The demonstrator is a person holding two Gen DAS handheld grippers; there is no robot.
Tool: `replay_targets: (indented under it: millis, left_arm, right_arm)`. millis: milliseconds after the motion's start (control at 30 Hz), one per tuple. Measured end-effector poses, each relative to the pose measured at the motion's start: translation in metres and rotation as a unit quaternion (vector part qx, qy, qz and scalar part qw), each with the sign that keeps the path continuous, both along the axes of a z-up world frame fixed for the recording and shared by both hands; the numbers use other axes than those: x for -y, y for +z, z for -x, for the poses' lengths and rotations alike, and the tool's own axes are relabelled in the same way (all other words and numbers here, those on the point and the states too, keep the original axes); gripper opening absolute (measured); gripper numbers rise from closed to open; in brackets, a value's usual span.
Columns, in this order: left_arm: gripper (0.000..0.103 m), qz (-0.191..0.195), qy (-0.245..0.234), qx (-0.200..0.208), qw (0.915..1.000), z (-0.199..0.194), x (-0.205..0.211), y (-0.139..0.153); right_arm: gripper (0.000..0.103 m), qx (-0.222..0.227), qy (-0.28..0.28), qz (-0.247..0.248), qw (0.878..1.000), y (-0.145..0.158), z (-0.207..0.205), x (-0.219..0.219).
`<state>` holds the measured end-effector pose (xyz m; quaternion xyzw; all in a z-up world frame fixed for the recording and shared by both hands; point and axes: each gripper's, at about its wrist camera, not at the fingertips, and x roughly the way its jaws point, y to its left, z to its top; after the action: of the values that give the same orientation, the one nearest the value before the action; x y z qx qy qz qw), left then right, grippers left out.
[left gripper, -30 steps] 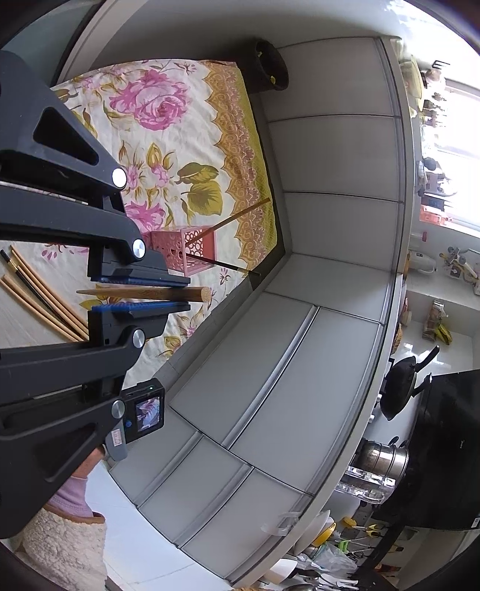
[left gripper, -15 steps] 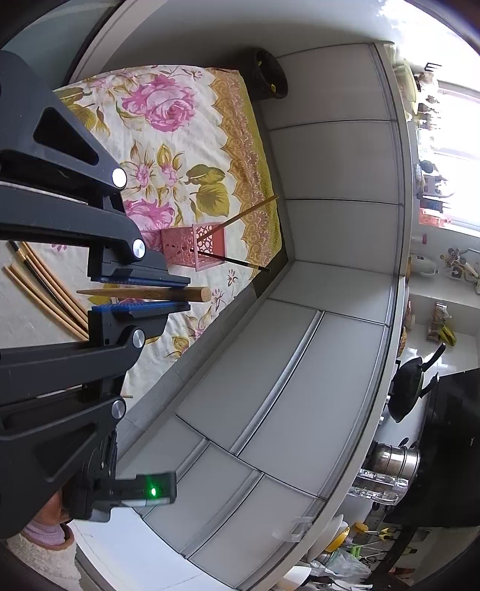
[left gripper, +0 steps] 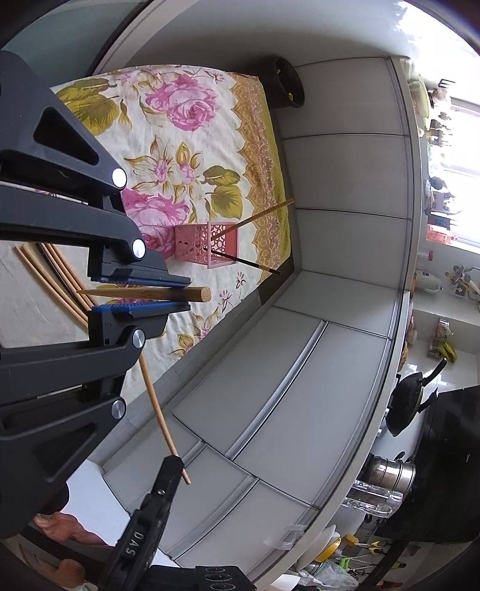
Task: Organize utensils
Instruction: 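Carry both held chopsticks up to the pink lattice holder, then open the left tool over the holder, then open the right tool to drop its chopstick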
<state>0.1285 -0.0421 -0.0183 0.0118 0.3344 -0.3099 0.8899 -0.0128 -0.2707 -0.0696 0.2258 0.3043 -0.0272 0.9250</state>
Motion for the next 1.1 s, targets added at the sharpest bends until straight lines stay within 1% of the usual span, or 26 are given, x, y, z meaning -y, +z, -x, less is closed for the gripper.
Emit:
replay_targets:
  millis: [100,200,300,467,567,700,800,867,1000,1100]
  left_arm:
    - [0.007,-0.001,0.008,0.004,1.0000,-0.005,0.002,0.007]
    - [0.007,0.002,0.021,0.005,0.9998,-0.016,0.004,0.016]
    - [0.007,0.001,0.036,0.015,0.9992,-0.030,0.008,0.027]
    - [0.007,0.010,0.058,0.040,0.9975,-0.056,0.019,0.049]
    - [0.007,0.022,0.077,0.059,0.9951,-0.075,0.025,0.062]
    - [0.007,0.029,0.101,0.085,0.9908,-0.100,0.033,0.074]
    - [0.007,0.022,0.119,0.091,0.9885,-0.122,0.040,0.072]
    - [0.007,0.015,0.127,0.087,0.9880,-0.136,0.044,0.064]
    - [0.007,0.012,0.132,0.047,0.9901,-0.163,0.044,0.036]
    - [0.008,-0.001,0.127,0.023,0.9916,-0.171,0.042,0.011]
  right_arm:
    - [0.006,0.011,-0.002,-0.001,1.000,0.018,-0.010,0.007]
    - [0.006,0.017,-0.003,-0.007,1.000,0.029,-0.022,0.015]
    - [0.006,0.024,-0.004,-0.014,1.000,0.038,-0.033,0.022]
    - [0.006,0.036,-0.004,-0.012,0.999,0.046,-0.046,0.029]
    - [0.006,0.039,-0.005,-0.015,0.999,0.045,-0.056,0.035]
    - [0.006,0.042,-0.010,-0.022,0.999,0.046,-0.070,0.044]
    - [0.006,0.045,-0.014,-0.027,0.999,0.047,-0.083,0.049]
    - [0.006,0.046,-0.016,-0.028,0.998,0.046,-0.090,0.052]
    - [0.006,0.045,-0.017,-0.024,0.999,0.044,-0.107,0.053]
    - [0.006,0.046,-0.016,-0.031,0.998,0.043,-0.120,0.053]
